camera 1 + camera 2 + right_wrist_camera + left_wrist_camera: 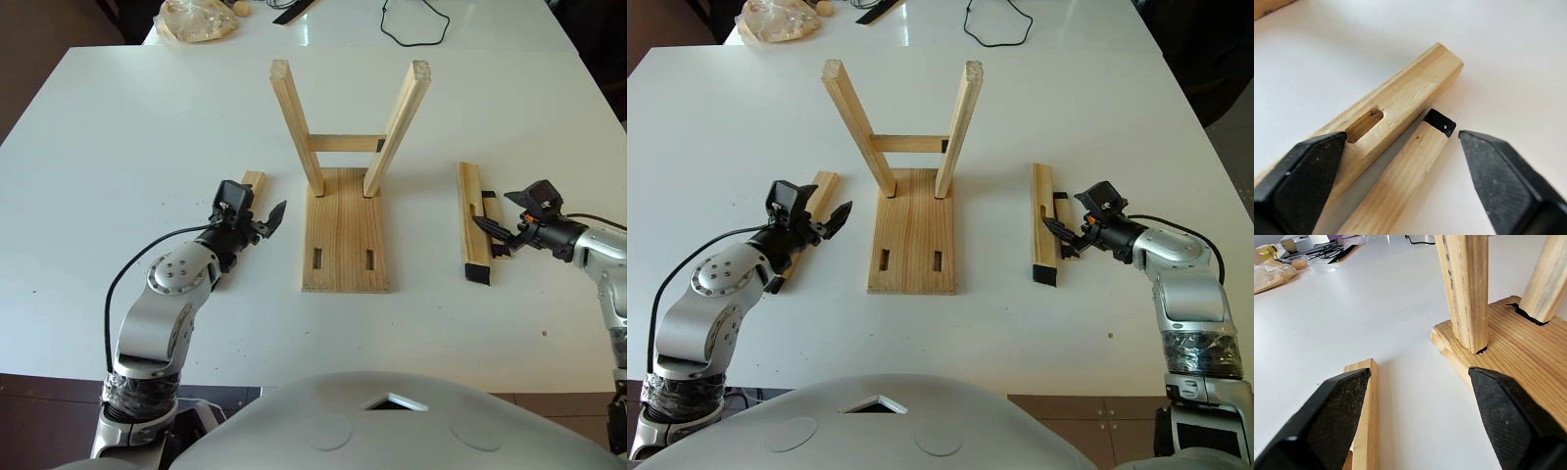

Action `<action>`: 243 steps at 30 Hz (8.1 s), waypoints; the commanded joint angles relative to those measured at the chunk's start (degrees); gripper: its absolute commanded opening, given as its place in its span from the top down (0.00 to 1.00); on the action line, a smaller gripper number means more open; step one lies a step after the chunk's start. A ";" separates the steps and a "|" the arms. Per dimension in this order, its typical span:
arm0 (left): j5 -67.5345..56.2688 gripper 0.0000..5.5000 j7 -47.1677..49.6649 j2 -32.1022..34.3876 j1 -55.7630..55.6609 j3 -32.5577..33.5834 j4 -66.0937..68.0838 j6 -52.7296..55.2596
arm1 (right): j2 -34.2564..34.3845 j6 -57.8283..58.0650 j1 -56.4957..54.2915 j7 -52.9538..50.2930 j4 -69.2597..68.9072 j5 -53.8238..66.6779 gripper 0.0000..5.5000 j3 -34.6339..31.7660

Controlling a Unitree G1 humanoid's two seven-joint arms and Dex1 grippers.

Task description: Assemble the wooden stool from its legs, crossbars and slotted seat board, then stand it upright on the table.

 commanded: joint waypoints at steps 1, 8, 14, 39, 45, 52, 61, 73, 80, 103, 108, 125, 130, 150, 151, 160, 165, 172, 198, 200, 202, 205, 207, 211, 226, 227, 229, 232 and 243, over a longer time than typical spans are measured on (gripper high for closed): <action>0.21 0.32 0.29 -0.66 -0.11 0.16 0.12 -0.10 | -0.13 0.03 1.02 -0.47 2.09 0.41 0.23 -1.54; 0.41 0.32 -0.31 -0.25 -1.30 0.72 0.56 -0.02 | 2.71 7.44 -1.26 0.54 -1.72 10.85 0.23 -7.46; 0.76 0.32 -0.14 -0.80 -0.87 0.34 0.78 -0.61 | -0.74 2.98 -1.82 -1.90 5.10 5.54 0.23 -7.39; 2.54 0.32 0.03 -0.92 0.94 0.13 0.82 -1.51 | -1.07 1.40 13.02 0.51 -5.99 0.14 0.23 -2.86; 3.04 0.32 0.30 -1.48 1.03 -0.17 0.78 -1.45 | -0.47 -0.01 12.80 -0.22 -1.90 0.06 0.23 -2.36; 3.99 0.33 1.46 -2.29 1.05 -1.28 0.12 -1.02 | -2.83 -1.15 12.42 3.78 11.10 0.04 0.37 -1.57; 4.49 0.33 1.65 -2.40 2.05 -1.57 -0.92 -0.39 | -5.05 -6.85 13.06 6.35 24.11 -1.17 0.59 0.66; 3.64 0.33 -1.81 0.90 -6.29 0.84 3.66 -0.90 | -4.18 -4.91 4.47 5.15 19.15 2.79 0.75 -0.56; 0.87 0.33 -6.20 4.60 -10.70 5.25 3.43 -0.94 | -2.91 -4.06 -9.33 -4.42 20.21 9.34 0.75 -12.67; -59.40 0.33 -14.59 8.30 -25.26 12.27 -5.14 8.60 | -3.54 21.08 -12.73 20.39 -28.56 52.81 0.75 -5.91; -62.91 0.33 -18.09 10.85 -24.75 10.36 -6.43 8.89 | -2.71 19.68 -13.34 23.18 -28.76 50.34 0.75 -2.44; -63.75 0.59 -19.58 12.37 -24.25 5.27 -8.82 6.96 | -1.63 16.87 -14.48 24.54 -29.08 43.35 0.76 3.21; -59.58 0.70 -21.31 14.30 -22.02 3.92 -9.19 6.45 | -2.06 15.58 -14.04 25.17 -28.77 41.24 0.76 3.55; -51.72 0.76 -28.80 21.19 -15.70 6.75 -5.15 2.68 | -2.78 16.51 -12.79 23.21 -27.90 39.83 0.55 1.40; -50.88 0.76 -29.88 22.63 -14.81 8.72 -4.25 2.32 | -2.55 16.36 -12.49 22.44 -27.79 39.92 0.55 0.72; -30.32 0.76 -46.03 35.13 -5.25 21.82 18.93 -9.88 | -0.85 13.45 -6.65 16.60 -29.20 38.15 0.55 -3.47; -19.14 0.76 -49.91 34.97 -3.31 20.45 31.29 -20.97 | -0.64 11.94 -5.92 15.45 -29.10 36.12 0.55 -3.11; -13.98 0.76 -51.92 32.39 0.64 18.85 33.85 -26.87 | -1.00 10.14 -5.68 14.82 -27.55 32.00 0.55 -1.49; -15.33 0.76 -45.74 27.87 -11.35 13.25 24.89 -18.78 | -0.37 8.09 -4.89 15.59 -26.94 28.87 0.55 0.85; -12.81 0.76 -45.45 26.52 -12.46 11.25 27.70 -21.67 | 0.04 7.97 -5.21 15.51 -26.59 28.80 0.55 1.12; -10.22 0.76 -46.14 26.31 -11.95 9.91 30.29 -25.11 | 0.35 7.52 -5.77 15.31 -26.04 28.12 0.55 1.56; -8.54 0.76 -48.07 26.89 -10.79 9.04 32.30 -28.25 | 0.31 7.10 -6.48 15.69 -25.23 27.84 0.55 1.95; -7.34 0.76 -49.16 27.21 -10.61 8.48 33.43 -30.03 | 0.26 6.96 -6.69 15.80 -24.98 27.87 0.55 1.98; -7.92 0.76 -50.97 27.53 -10.17 8.35 32.59 -29.87 | 0.32 6.70 -6.56 15.81 -24.92 27.72 0.55 2.13; -3.24 0.76 -54.31 30.85 -5.95 -0.17 33.56 -26.99 | 0.71 5.16 -7.30 16.35 -23.23 25.34 0.55 3.87; -3.20 0.76 -54.09 30.71 -5.87 -0.96 33.06 -26.65 | 0.71 5.00 -7.40 16.44 -23.08 25.09 0.55 4.12; -3.71 0.76 -53.68 30.41 -6.20 -1.83 32.50 -25.73 | 0.63 4.79 -7.78 16.61 -22.78 24.73 0.55 4.56; -4.56 0.76 -52.99 29.47 -7.44 -2.45 33.87 -24.94 | 0.77 4.48 -8.45 16.77 -22.07 24.10 0.55 5.05; -7.89 0.76 -52.56 26.83 -6.75 -2.78 38.27 -23.81 | 1.21 3.39 -9.10 17.03 -21.20 21.93 0.55 6.64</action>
